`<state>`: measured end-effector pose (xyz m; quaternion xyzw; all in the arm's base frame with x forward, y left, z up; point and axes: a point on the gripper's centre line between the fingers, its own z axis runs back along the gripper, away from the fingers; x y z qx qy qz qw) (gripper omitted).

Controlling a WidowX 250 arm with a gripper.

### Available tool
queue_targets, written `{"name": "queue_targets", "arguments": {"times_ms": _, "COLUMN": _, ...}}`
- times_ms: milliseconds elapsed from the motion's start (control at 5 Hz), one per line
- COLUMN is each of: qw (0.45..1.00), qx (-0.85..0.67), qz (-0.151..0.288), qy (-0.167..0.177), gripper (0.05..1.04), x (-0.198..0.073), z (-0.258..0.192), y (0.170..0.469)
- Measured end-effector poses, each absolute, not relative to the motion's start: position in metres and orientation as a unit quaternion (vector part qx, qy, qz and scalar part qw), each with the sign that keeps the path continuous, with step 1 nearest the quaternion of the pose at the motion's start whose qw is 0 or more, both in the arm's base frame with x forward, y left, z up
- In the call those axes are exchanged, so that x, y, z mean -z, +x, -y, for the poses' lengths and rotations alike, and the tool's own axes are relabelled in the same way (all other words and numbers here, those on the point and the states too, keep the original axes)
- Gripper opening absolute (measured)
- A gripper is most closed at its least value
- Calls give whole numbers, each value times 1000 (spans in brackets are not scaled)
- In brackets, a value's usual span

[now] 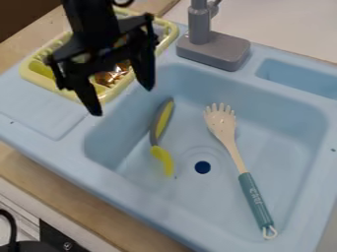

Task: Take bottle brush and put beside the blue spoon

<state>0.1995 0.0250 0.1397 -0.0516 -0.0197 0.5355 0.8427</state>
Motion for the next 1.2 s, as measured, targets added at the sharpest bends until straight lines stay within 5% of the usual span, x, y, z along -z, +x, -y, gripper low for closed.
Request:
{"name": "queue_targets", "arguments": {"times_ms": 400, "qw": 821, "qx": -569, "qz": 2, "qy": -54, "gripper": 999, "x": -120, "z": 15, "y": 199}}
{"name": "queue_targets", "arguments": {"times_ms": 1200, "qw": 813, "qx": -582, "qz": -3, "qy": -15, "gripper": 999, "x": -76, "z": 3, "y": 198}}
